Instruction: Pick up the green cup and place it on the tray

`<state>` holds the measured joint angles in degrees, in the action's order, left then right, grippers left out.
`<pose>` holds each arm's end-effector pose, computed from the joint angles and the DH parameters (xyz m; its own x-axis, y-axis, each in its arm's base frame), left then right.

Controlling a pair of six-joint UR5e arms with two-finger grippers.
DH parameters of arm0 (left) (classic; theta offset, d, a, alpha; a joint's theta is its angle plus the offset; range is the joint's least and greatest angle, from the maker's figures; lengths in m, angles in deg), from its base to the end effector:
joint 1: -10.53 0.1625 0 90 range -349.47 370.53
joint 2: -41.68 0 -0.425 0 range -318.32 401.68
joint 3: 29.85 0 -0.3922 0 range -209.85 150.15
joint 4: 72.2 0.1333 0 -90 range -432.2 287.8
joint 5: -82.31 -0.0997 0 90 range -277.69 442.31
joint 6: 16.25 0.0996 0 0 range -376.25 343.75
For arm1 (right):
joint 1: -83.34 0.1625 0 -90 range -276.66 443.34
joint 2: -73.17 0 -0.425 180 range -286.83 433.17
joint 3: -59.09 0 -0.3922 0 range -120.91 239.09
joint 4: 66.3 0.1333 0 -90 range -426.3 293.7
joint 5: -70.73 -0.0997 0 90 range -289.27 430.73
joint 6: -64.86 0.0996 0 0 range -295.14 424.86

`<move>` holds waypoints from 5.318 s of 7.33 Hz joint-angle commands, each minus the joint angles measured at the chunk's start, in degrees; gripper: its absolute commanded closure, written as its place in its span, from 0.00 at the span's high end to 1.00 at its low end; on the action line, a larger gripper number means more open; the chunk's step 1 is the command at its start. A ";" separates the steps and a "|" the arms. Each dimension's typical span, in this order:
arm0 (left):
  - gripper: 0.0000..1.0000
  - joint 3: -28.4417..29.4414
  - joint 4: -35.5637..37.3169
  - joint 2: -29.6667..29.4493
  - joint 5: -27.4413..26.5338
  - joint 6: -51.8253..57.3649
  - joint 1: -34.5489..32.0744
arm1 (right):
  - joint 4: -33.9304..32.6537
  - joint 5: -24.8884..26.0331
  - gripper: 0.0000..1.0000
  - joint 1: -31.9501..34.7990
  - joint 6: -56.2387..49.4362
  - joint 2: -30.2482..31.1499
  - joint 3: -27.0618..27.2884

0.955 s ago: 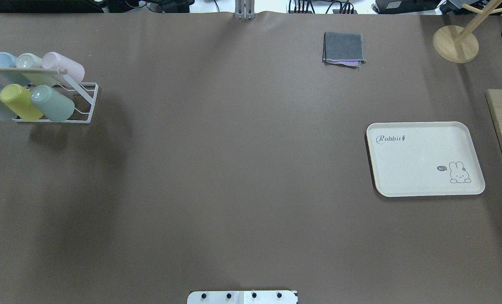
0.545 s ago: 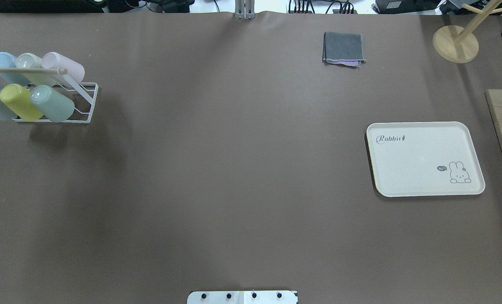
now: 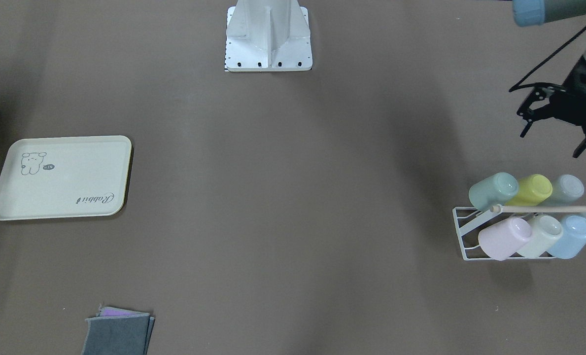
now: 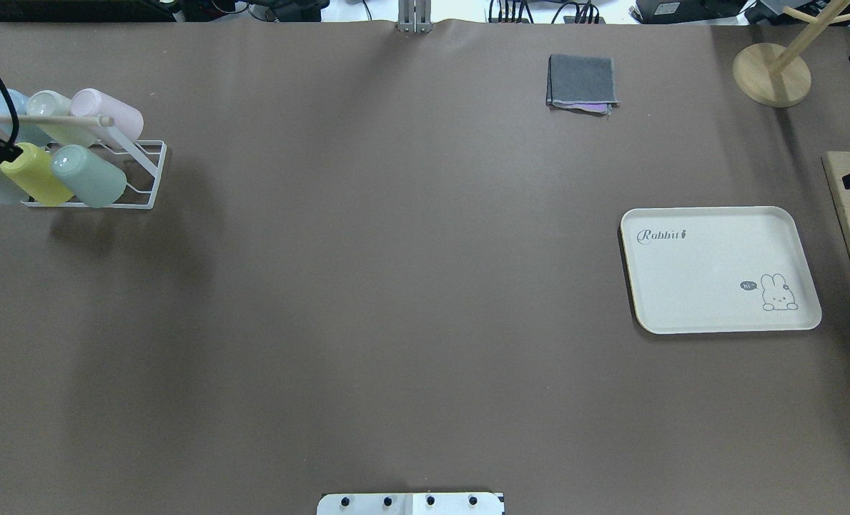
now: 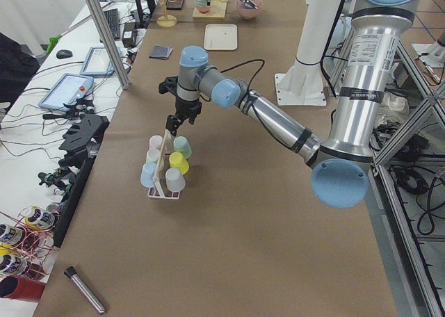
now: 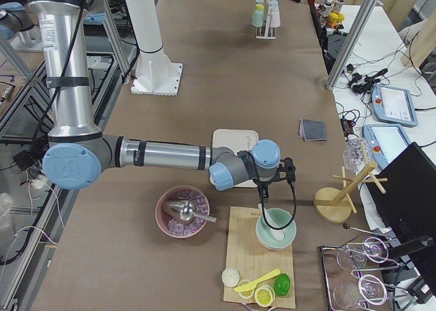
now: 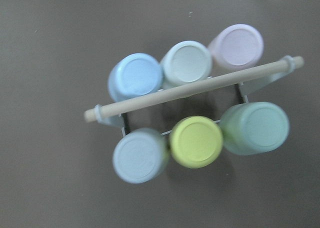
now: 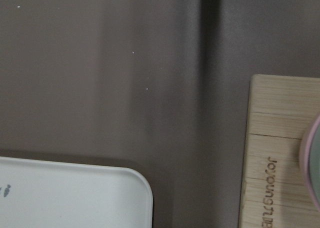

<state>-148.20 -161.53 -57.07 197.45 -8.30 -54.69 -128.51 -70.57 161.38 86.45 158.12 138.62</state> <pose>0.1317 -0.5023 0.3593 0.6627 0.7037 -0.2564 -0.4330 0.6393 0.6354 -0.0583 -0.5435 0.6425 0.5820 -0.0578 0.8111 -0.0242 0.9958 0.0883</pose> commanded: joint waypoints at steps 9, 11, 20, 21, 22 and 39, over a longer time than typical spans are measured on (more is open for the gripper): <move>0.98 -11.39 -3.65 21.10 -70.50 29.66 46.35 | 3.94 -6.96 0.99 -8.08 10.59 -6.92 -9.57; 0.98 -8.15 -7.58 23.33 -75.66 40.41 48.25 | 3.85 -8.03 0.99 -7.55 10.40 -1.92 -6.85; 0.98 13.93 -25.19 9.98 -82.86 75.17 42.81 | 4.56 -6.00 0.43 -10.02 9.10 0.99 -7.10; 0.98 14.89 -25.10 9.55 -83.06 75.37 42.81 | 4.56 -6.00 0.27 -10.01 9.08 1.00 -6.75; 0.98 16.12 -25.54 9.46 -83.67 75.29 42.72 | 4.56 -6.09 0.20 -9.40 9.08 1.00 -6.49; 0.98 28.26 -28.27 2.25 -84.73 75.38 38.24 | 4.47 -6.18 0.00 -10.45 5.74 0.21 -6.31</move>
<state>-119.98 -189.86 -54.82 112.76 67.07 -16.26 -124.00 -76.46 150.91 92.19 158.78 132.01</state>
